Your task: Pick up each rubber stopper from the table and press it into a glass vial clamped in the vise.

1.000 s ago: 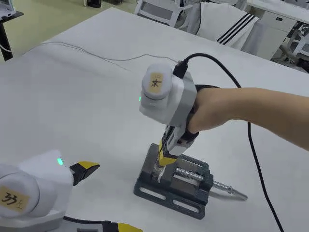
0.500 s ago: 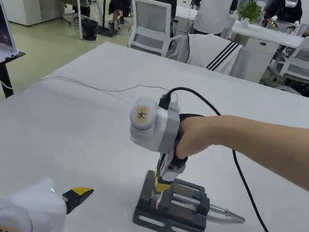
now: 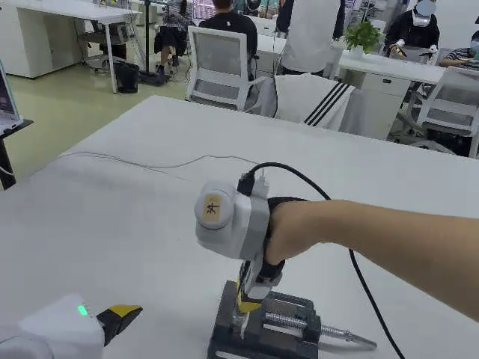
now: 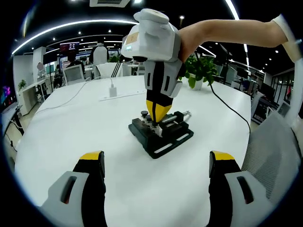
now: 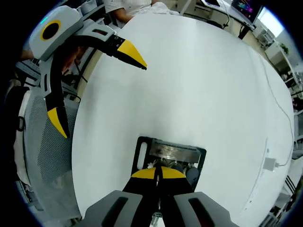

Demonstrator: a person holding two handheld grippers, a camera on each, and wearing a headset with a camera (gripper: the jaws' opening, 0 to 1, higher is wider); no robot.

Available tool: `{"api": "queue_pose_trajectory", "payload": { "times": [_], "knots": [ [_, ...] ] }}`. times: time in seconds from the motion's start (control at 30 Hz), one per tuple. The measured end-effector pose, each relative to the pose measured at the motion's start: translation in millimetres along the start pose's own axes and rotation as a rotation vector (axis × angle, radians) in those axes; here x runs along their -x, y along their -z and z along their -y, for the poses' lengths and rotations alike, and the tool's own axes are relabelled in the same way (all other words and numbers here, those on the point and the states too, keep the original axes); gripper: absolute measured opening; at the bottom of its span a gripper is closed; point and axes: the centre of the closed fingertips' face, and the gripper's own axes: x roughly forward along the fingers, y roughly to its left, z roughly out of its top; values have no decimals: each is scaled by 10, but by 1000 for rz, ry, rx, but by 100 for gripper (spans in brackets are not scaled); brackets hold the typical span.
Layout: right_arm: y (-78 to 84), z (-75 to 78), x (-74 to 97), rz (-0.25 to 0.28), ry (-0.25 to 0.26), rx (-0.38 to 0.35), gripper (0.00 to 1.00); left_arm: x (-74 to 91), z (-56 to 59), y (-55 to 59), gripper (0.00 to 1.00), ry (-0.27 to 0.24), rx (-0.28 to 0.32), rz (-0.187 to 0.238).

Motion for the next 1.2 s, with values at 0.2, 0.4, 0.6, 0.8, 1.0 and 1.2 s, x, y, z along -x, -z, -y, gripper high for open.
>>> {"api": "queue_pose_trajectory", "payload": {
  "times": [0.2, 0.4, 0.6, 0.8, 1.0, 1.2],
  "knots": [
    [1, 3, 12, 134, 18, -30, 0, 14, 8, -5, 90, -1, -11, -4],
    [9, 22, 23, 260, 47, -112, 0, 13, 29, -2, 90, 1, -18, -9],
    [82, -10, 71, 367, 114, -149, 27, 2, 47, 14, 90, 3, -19, -13],
    [228, -80, 67, 449, 152, -252, 63, -28, 84, 55, 90, 18, -26, -29],
    [399, -182, 9, 487, 183, -321, 93, -41, 91, 71, 91, 27, -32, -40],
    [550, -274, 14, 531, 199, -389, 99, -44, 66, 71, 91, 33, -42, -48]
  ]
}}
